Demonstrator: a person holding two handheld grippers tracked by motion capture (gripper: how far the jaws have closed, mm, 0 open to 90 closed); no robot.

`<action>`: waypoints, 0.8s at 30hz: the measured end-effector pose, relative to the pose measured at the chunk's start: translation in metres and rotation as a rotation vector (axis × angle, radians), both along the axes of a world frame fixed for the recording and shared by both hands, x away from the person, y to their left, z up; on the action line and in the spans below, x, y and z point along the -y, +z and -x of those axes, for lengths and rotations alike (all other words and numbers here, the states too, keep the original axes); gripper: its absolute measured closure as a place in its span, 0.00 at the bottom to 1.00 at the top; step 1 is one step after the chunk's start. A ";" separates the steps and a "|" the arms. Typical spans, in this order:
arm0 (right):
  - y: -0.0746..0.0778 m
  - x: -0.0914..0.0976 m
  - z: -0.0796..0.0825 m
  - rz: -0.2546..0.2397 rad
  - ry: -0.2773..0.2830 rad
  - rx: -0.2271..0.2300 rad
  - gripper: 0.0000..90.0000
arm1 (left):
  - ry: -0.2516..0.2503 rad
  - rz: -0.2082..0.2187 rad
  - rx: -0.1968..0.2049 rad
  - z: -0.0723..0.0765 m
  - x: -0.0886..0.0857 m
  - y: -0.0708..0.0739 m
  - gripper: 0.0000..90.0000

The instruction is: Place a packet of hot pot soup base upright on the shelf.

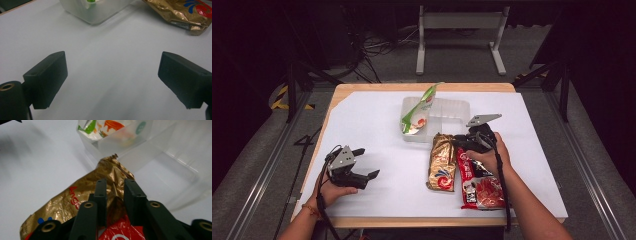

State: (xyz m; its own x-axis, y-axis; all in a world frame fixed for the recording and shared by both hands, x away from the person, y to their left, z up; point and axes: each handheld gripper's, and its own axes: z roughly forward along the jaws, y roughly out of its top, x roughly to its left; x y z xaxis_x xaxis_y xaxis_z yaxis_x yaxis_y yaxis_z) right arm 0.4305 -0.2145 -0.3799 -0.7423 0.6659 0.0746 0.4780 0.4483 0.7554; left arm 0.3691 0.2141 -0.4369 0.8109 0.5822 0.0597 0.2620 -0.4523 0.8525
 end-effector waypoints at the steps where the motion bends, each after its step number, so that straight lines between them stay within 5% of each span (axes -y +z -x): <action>1: -0.002 0.002 0.000 -0.006 -0.006 -0.013 0.69 | 0.000 -0.002 0.000 0.000 0.000 0.000 0.11; 5: -0.013 0.007 -0.007 0.026 -0.052 -0.053 0.54 | -0.006 -0.009 0.002 0.000 0.003 0.000 0.11; 7: -0.017 0.010 -0.011 -0.038 -0.035 -0.104 0.53 | -0.007 -0.011 0.001 0.000 0.003 0.000 0.11; 10: -0.018 0.005 -0.012 -0.040 -0.017 -0.127 0.46 | -0.007 -0.015 -0.003 0.000 0.003 -0.001 0.11; 15: -0.024 -0.004 -0.010 0.001 -0.011 -0.173 0.44 | -0.005 -0.008 0.001 0.001 0.002 0.000 0.11; 21: -0.035 -0.005 -0.021 -0.056 -0.018 -0.258 0.36 | -0.013 -0.013 -0.001 0.000 0.004 -0.001 0.11; 24: -0.035 -0.009 -0.021 -0.062 -0.024 -0.249 0.41 | -0.012 -0.015 -0.004 -0.001 0.003 -0.001 0.11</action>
